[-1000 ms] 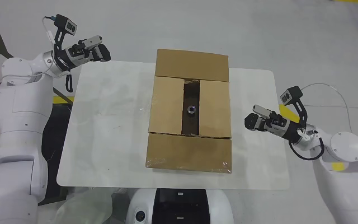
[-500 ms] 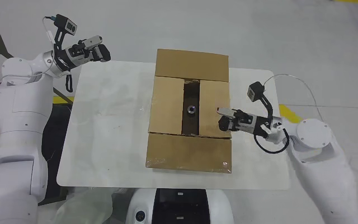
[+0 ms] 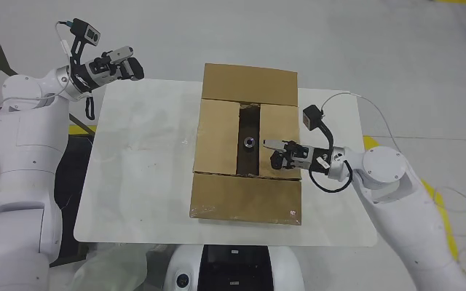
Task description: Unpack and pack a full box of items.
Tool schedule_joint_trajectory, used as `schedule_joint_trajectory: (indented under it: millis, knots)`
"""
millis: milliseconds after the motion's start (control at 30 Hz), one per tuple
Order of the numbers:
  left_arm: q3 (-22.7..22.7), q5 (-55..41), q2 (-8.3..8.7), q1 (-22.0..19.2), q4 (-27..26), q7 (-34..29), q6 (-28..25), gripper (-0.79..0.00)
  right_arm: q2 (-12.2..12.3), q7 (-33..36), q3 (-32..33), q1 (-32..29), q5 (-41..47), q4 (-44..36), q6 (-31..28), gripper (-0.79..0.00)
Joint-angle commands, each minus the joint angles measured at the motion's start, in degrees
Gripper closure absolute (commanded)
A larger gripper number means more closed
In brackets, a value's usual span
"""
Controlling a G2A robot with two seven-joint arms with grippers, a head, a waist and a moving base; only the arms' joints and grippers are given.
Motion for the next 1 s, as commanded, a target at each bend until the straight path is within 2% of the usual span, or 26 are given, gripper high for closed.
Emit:
schedule_joint_trajectory:
  millis: [0,167,267,500,967]
  knots:
    - [0.00,0.00,0.00,0.00,0.00,0.00,0.00,-0.785,0.00,0.00,0.00,0.00,0.00,0.00,0.00,-0.785]
    - [0.00,0.00,0.00,0.00,0.00,0.00,0.00,-0.785,-0.11,-1.08,-0.37,-0.12,-0.09,-0.15,-0.15,-0.785]
    - [0.00,0.00,0.00,0.00,0.00,0.00,0.00,-0.785,-0.75,-2.60,-3.34,1.26,-0.15,0.37,-0.10,-0.785]
    - [0.00,0.00,0.00,0.00,0.00,0.00,0.00,-0.785,-2.87,-3.82,-11.71,7.08,-1.08,5.36,-2.40,-0.785]
    - [0.00,0.00,0.00,0.00,0.00,0.00,0.00,-0.785,-5.97,-6.89,-18.03,12.27,2.26,14.05,-5.53,-0.785]
